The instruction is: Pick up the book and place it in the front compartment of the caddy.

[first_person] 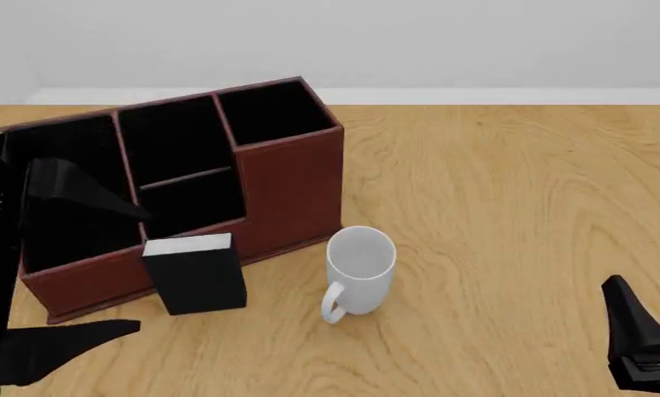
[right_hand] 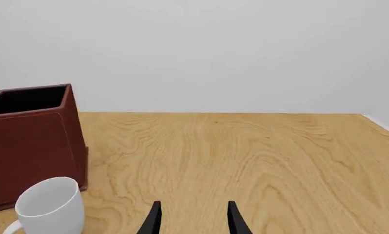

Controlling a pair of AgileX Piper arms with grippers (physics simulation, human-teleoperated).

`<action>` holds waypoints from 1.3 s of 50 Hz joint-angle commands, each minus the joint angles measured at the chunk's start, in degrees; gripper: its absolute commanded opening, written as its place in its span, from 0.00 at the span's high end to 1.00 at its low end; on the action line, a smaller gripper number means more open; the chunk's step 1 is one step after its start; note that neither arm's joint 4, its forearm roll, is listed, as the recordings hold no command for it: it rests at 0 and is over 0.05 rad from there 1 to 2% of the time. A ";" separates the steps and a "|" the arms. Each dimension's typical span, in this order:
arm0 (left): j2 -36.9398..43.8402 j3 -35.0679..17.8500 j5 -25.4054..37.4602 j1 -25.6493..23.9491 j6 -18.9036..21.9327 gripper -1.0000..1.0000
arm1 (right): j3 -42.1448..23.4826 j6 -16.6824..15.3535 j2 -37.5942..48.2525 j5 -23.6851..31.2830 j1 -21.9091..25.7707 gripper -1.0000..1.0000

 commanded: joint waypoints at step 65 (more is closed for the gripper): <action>11.30 2.80 -11.77 8.25 0.69 0.00 | 0.00 0.01 0.00 0.00 0.01 0.00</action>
